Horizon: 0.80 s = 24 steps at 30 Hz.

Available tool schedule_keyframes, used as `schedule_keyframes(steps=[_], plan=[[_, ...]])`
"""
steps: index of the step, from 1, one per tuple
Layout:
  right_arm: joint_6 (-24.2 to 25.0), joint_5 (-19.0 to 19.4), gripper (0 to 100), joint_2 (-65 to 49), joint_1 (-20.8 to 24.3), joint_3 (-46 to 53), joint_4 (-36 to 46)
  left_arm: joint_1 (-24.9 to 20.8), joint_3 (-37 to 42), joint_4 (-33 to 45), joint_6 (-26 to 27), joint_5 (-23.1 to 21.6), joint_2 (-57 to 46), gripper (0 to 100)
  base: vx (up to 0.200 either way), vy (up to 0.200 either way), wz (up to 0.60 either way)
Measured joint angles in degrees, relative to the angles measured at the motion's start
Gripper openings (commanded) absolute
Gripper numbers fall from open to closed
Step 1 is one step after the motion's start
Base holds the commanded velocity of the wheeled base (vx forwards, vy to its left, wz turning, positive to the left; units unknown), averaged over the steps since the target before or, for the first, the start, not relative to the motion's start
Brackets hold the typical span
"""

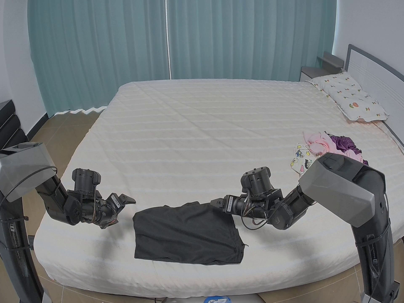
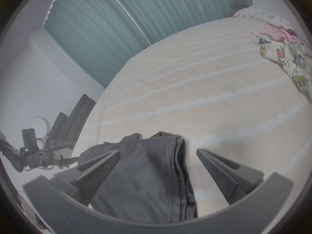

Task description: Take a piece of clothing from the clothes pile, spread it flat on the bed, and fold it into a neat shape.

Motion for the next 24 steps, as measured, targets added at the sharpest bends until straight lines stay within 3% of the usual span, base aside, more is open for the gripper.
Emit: schedule_keyframes(steps=[3, 4, 17, 24], plan=[[0.1, 0.0, 100, 1.8, -0.2, -1.9, 0.3, 0.0, 0.0, 0.0, 0.0, 0.0, 0.0, 100, 0.000, 0.000, 0.00], [0.2, 0.0, 0, 2.3, -0.2, -2.4, 0.3, 0.0, 0.0, 0.0, 0.0, 0.0, 0.0, 100, 0.000, 0.000, 0.00], [5.3, -5.4, 0, 6.1, -0.7, -8.5, -0.8, 0.0, 0.0, 0.0, 0.0, 0.0, 0.0, 100, 0.000, 0.000, 0.00], [6.0, -5.8, 0, 6.9, -1.3, -9.8, -1.7, 0.0, 0.0, 0.0, 0.0, 0.0, 0.0, 100, 0.000, 0.000, 0.00]])
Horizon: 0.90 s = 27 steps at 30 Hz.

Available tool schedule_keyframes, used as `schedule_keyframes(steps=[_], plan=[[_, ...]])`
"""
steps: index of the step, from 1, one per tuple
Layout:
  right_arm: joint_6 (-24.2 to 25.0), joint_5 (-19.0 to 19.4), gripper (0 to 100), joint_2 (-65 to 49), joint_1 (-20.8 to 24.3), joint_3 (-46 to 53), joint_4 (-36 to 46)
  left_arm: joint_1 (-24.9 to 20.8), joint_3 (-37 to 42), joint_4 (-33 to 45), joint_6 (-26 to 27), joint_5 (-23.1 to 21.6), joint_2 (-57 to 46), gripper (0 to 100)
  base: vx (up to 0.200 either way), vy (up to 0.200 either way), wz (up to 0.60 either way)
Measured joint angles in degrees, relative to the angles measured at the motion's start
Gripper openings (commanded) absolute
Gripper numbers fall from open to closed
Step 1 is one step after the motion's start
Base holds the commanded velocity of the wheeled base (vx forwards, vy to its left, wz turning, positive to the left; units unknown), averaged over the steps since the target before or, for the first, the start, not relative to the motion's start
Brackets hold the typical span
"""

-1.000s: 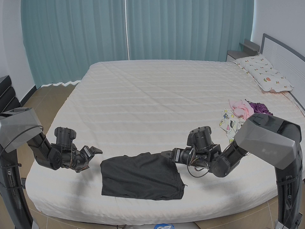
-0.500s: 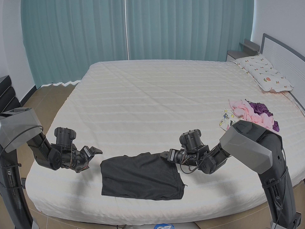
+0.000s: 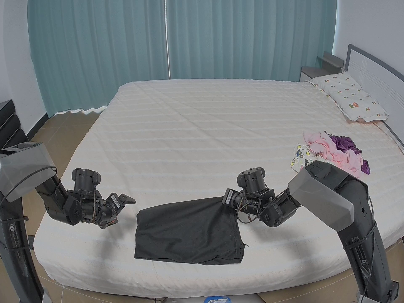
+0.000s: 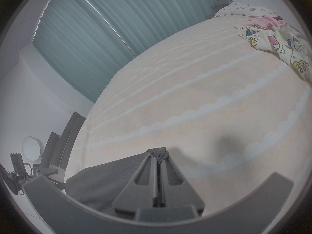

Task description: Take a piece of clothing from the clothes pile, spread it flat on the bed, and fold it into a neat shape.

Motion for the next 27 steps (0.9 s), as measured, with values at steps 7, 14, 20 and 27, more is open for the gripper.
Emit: schedule_keyframes(steps=[7, 14, 20, 27], plan=[[0.1, -1.4, 100, 0.9, -0.5, -0.1, -1.8, 0.0, 0.0, 0.0, 0.0, 0.0, 0.0, 100, 0.000, 0.000, 0.00], [0.2, -1.5, 100, 1.1, -0.5, 0.0, -2.5, 0.0, 0.0, 0.0, 0.0, 0.0, 0.0, 100, 0.000, 0.000, 0.00], [0.6, -1.7, 100, -0.6, -1.5, 1.7, -2.9, 0.0, 0.0, 0.0, -0.1, 0.0, 0.0, 100, 0.000, 0.000, 0.00], [0.8, -1.6, 100, -7.7, -3.0, 11.9, -6.2, 0.0, 0.3, 0.0, 0.0, 0.0, -0.8, 100, 0.000, 0.000, 0.00]])
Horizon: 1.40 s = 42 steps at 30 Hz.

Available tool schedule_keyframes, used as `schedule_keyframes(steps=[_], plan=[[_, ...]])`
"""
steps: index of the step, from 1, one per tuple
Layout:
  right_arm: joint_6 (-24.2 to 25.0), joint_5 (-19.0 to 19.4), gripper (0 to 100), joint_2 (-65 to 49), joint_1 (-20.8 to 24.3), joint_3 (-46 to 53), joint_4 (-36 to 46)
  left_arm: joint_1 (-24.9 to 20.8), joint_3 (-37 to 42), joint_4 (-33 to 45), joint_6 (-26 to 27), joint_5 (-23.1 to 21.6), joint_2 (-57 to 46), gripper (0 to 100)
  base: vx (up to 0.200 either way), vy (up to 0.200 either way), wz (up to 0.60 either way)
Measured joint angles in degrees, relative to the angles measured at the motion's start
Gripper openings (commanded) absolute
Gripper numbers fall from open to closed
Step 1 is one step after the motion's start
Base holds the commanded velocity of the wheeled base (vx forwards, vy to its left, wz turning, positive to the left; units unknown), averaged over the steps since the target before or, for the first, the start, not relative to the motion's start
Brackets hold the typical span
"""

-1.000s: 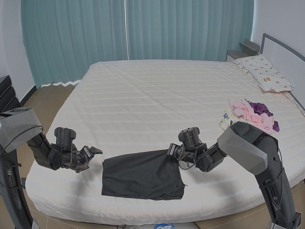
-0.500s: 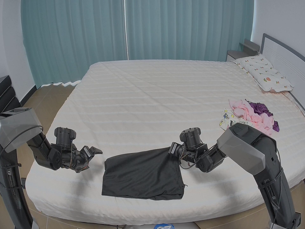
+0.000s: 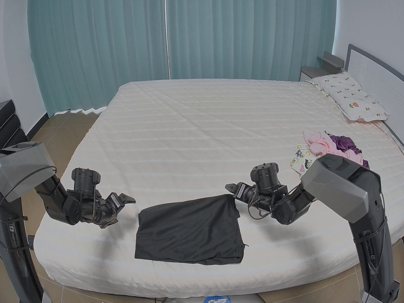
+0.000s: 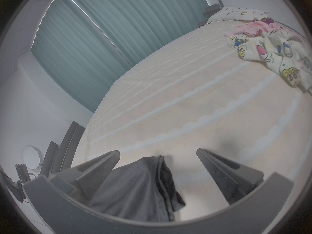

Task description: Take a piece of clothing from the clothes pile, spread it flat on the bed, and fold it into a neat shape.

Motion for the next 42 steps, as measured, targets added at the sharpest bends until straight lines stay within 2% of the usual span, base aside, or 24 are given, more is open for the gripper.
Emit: schedule_keyframes(steps=[10, 20, 27, 36, 42], plan=[[-1.4, 0.2, 100, -21.7, -2.5, 24.4, -6.7, 0.0, 2.7, -0.1, 0.2, 0.0, -7.4, 100, 0.000, 0.000, 0.00], [-6.8, 0.0, 100, -48.2, -4.8, 42.6, -7.6, 0.0, 9.6, -0.1, 2.8, 1.0, -25.9, 100, 0.000, 0.000, 0.00], [-11.5, -0.2, 100, -66.9, -7.0, 50.5, -0.7, 0.0, 15.9, 0.1, 6.6, 1.9, -42.3, 100, 0.000, 0.000, 0.00], [-16.9, -0.3, 100, -88.2, -9.4, 54.7, 16.2, 0.0, 23.6, 0.4, 12.0, 3.0, -59.0, 100, 0.000, 0.000, 0.00], [-21.7, -0.1, 100, -101.8, -14.3, 57.2, 24.9, 0.0, 29.2, 0.6, 16.2, 3.7, -69.7, 100, 0.000, 0.000, 0.00]])
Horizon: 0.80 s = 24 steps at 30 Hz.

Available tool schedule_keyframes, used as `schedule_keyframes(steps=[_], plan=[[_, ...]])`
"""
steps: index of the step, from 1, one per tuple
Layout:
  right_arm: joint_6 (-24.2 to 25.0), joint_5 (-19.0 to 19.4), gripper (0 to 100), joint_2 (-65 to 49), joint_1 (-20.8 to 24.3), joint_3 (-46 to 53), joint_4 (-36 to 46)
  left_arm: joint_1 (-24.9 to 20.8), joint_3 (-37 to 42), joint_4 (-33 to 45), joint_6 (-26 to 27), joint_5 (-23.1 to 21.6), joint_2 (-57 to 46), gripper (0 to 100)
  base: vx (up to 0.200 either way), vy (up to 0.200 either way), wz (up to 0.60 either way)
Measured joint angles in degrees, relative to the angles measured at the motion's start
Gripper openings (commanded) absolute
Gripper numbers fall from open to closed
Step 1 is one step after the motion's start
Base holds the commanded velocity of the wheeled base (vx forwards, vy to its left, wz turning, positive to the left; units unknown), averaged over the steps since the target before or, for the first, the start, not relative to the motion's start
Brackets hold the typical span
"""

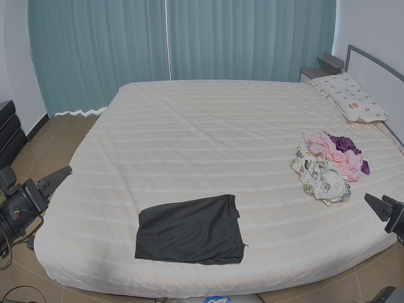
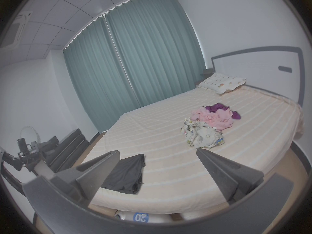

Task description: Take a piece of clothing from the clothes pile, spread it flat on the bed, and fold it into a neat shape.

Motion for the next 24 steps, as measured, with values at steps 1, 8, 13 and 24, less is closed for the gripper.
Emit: schedule_keyframes(steps=[1, 8, 13, 24], plan=[[-0.8, 0.1, 100, -2.2, -0.9, 0.5, 1.0, 0.0, 0.9, 0.2, 0.6, 0.5, -1.7, 100, 0.000, 0.000, 0.00], [-6.2, 0.5, 100, -15.8, -5.1, 4.2, 7.9, 0.0, 4.9, 6.5, 6.0, 6.9, -13.4, 100, 0.000, 0.000, 0.00], [-8.2, 1.0, 100, -23.3, -6.7, 6.0, 13.2, 0.0, 6.3, 11.8, 10.6, 11.5, -21.5, 100, 0.000, 0.000, 0.00], [-14.3, 2.3, 100, -37.5, -10.3, 8.1, 20.3, 0.0, 11.5, 15.0, 18.2, 18.9, -37.5, 100, 0.000, 0.000, 0.00]])
